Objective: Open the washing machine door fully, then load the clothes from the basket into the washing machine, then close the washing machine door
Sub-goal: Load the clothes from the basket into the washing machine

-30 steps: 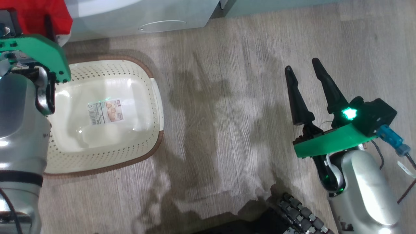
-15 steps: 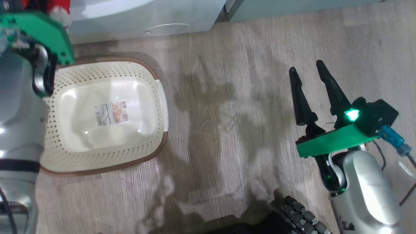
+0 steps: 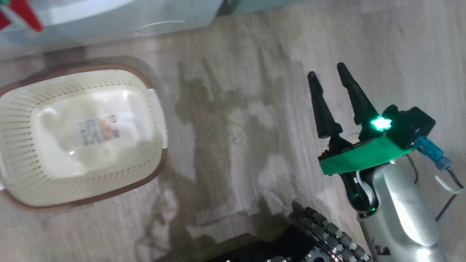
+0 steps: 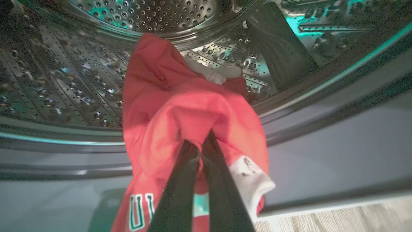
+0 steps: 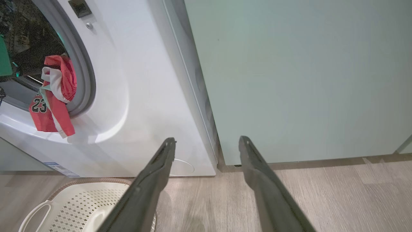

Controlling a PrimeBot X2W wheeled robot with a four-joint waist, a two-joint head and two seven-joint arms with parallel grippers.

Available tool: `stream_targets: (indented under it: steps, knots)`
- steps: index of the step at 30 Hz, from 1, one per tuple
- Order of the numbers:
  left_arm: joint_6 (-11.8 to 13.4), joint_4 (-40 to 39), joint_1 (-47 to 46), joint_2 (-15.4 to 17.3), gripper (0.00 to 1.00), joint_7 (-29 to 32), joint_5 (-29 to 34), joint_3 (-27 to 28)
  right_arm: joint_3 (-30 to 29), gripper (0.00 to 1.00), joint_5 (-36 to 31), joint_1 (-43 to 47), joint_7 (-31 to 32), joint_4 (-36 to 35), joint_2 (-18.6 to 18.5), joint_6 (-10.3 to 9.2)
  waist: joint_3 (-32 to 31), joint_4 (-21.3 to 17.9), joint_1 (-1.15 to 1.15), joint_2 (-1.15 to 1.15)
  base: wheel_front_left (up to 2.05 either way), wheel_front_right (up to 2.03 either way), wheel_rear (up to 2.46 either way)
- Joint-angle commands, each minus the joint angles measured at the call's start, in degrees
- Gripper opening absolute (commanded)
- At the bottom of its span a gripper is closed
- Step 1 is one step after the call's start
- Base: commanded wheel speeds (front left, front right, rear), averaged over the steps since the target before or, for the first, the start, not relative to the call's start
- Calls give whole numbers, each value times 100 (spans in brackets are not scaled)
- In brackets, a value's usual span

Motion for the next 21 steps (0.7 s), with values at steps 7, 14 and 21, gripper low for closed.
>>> stream_targets:
  steps: [7,14,21]
  knots:
    - [-93,98,-872,798,0,450,-34,319,352,100,324,2,-70,-250,-10,0,445,-632,0,0,0,0,0]
    - [-33,210,-1559,1186,0,324,9,525,560,100,595,-60,-71,-502,-10,0,802,-1030,0,0,0,0,0]
    - [-36,244,-2061,1296,0,-469,140,577,694,100,755,-88,-71,-617,-10,0,983,-1246,0,0,0,0,0]
